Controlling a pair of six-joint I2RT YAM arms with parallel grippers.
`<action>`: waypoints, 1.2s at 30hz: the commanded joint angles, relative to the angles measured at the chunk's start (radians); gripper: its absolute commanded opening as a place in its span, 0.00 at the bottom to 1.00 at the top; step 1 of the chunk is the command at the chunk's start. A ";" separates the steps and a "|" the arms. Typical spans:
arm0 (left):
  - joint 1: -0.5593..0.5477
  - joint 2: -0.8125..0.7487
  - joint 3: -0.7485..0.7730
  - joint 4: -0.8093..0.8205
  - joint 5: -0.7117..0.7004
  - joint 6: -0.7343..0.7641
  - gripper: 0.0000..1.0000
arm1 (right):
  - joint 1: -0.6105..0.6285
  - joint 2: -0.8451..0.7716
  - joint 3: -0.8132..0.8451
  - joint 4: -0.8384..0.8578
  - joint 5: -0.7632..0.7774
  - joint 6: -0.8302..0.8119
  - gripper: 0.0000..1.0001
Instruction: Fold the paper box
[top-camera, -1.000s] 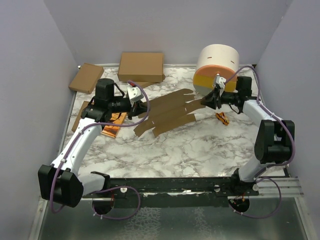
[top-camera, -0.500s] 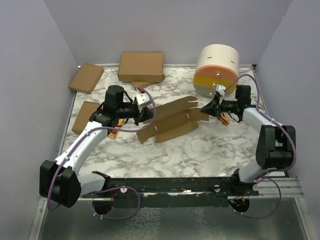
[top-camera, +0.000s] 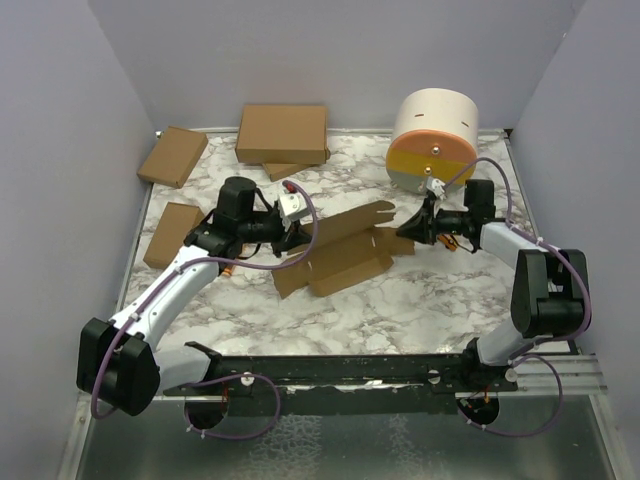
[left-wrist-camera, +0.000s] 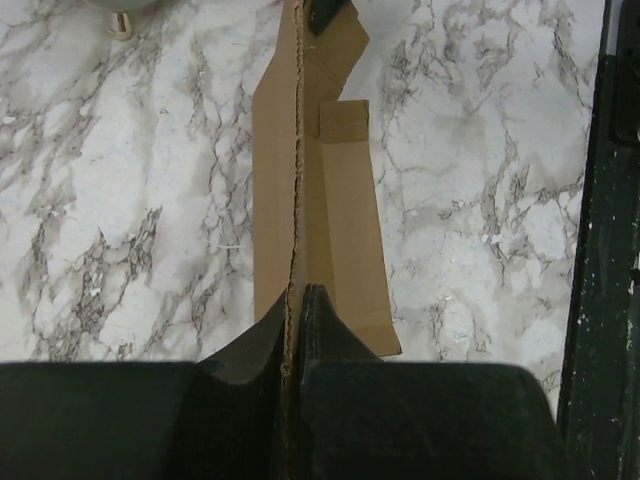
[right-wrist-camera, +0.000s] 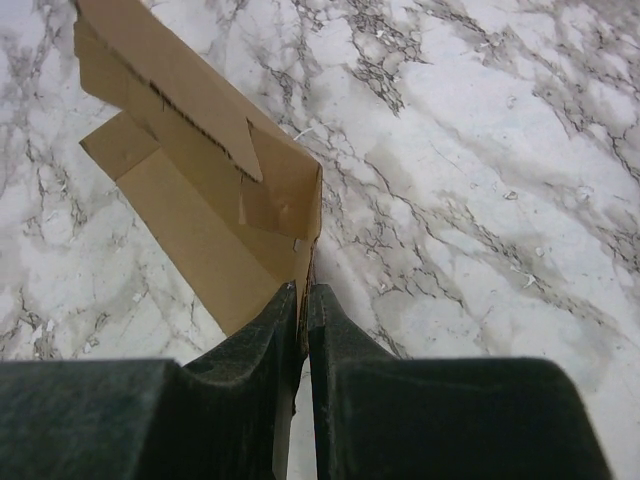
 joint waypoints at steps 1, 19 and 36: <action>-0.018 -0.018 -0.034 -0.008 -0.017 0.000 0.00 | 0.020 0.016 -0.009 0.013 -0.001 0.015 0.10; -0.040 -0.013 -0.038 -0.019 -0.053 -0.038 0.00 | 0.042 -0.040 -0.037 -0.147 0.071 -0.130 0.19; -0.042 0.087 0.043 -0.146 -0.151 -0.262 0.00 | 0.057 -0.113 -0.076 -0.077 0.078 -0.100 0.01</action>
